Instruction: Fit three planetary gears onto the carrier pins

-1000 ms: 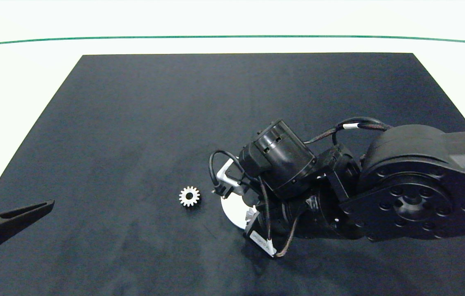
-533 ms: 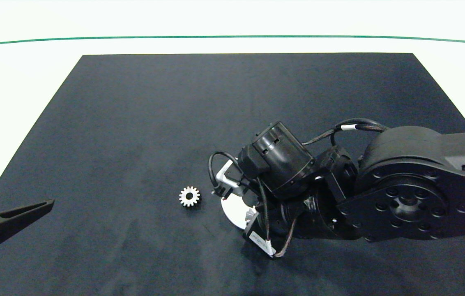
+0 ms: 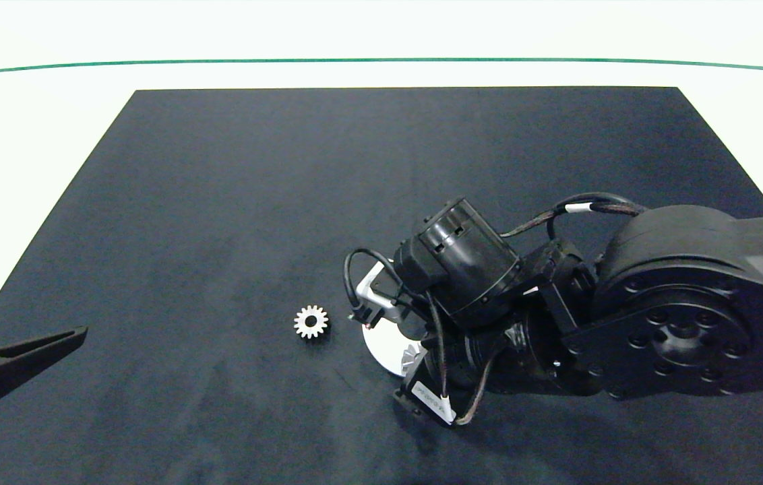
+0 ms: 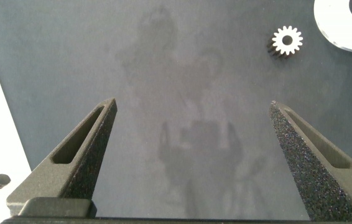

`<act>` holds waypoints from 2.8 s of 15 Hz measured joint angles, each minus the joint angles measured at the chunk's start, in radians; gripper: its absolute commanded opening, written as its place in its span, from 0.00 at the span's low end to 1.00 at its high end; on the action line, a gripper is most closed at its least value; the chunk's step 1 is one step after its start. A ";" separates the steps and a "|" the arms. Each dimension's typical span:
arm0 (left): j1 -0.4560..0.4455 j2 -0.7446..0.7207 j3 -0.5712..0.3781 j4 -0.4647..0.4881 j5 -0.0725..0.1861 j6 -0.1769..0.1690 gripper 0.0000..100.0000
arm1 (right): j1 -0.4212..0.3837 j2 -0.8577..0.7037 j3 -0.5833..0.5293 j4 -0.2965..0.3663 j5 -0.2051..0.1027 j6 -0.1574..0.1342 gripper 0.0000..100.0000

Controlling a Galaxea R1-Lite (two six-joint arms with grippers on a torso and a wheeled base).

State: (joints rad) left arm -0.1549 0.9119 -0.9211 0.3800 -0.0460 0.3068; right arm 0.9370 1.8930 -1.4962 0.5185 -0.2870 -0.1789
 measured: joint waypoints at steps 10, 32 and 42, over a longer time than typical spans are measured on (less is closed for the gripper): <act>-0.002 -0.019 -0.012 0.003 0.000 0.000 1.00 | -0.390 -0.393 0.213 0.034 0.077 -0.009 1.00; -0.003 -0.001 -0.007 0.003 0.000 0.000 1.00 | -0.446 -0.110 0.215 -0.290 0.138 -0.016 0.99; -0.003 -0.001 -0.007 0.004 0.001 0.000 1.00 | -0.437 -0.093 0.209 -0.287 0.138 -0.016 0.79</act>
State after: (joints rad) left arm -0.1577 0.9111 -0.9279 0.3843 -0.0451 0.3068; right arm 0.4998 1.7996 -1.2872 0.2317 -0.1491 -0.1947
